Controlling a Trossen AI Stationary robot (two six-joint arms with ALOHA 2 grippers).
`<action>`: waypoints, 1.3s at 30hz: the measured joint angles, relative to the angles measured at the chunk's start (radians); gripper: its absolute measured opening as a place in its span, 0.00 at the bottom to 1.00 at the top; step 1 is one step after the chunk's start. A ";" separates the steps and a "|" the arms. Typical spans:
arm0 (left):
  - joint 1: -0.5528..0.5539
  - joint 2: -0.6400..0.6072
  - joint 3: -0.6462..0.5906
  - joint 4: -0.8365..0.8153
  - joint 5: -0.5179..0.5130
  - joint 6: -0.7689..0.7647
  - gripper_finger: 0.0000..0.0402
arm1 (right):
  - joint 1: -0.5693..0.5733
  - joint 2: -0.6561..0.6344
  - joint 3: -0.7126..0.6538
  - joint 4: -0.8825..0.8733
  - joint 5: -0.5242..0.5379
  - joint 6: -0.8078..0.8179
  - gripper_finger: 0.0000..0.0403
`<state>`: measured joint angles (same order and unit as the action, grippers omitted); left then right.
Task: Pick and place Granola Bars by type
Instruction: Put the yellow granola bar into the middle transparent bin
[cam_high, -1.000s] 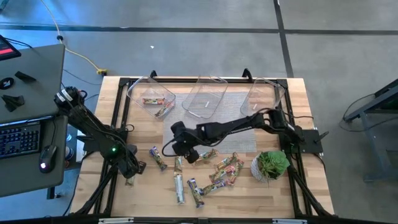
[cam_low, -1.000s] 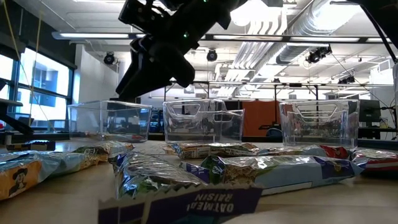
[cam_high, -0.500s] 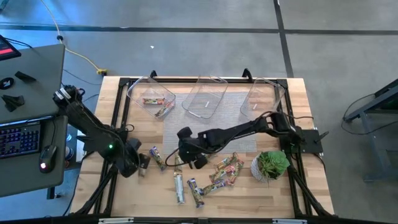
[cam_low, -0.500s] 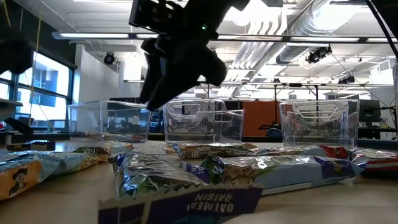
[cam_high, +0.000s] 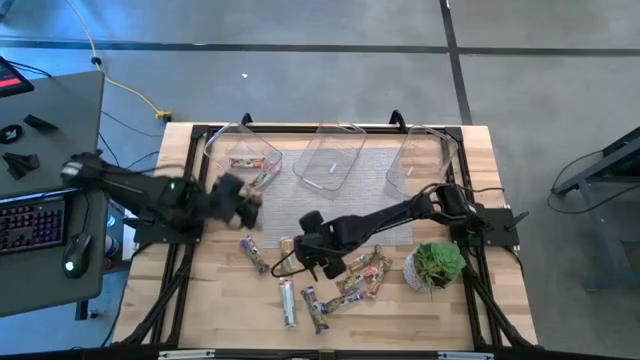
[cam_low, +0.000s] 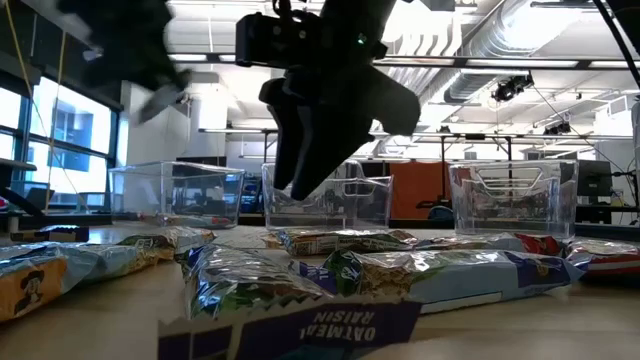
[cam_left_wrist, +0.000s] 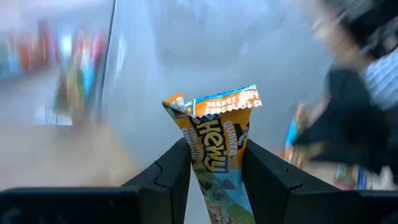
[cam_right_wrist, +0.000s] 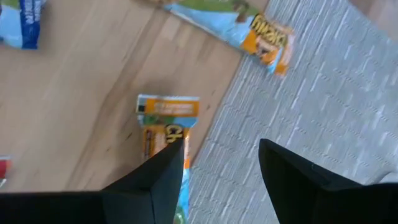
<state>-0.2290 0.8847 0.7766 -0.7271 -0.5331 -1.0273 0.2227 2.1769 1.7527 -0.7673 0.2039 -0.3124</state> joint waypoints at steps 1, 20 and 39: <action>0.051 0.004 0.019 0.025 0.014 0.083 0.30 | 0.003 0.000 0.000 -0.003 0.000 0.005 0.48; 0.640 0.515 0.261 0.654 0.501 0.811 0.30 | 0.008 0.000 0.000 -0.022 -0.056 0.164 0.48; 0.716 0.956 0.504 0.540 0.571 0.929 0.30 | 0.008 0.000 0.000 -0.097 -0.078 0.311 0.48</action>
<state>0.4866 1.8404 1.2804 -0.1868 0.0381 -0.0978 0.2302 2.1769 1.7527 -0.8645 0.1262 -0.0010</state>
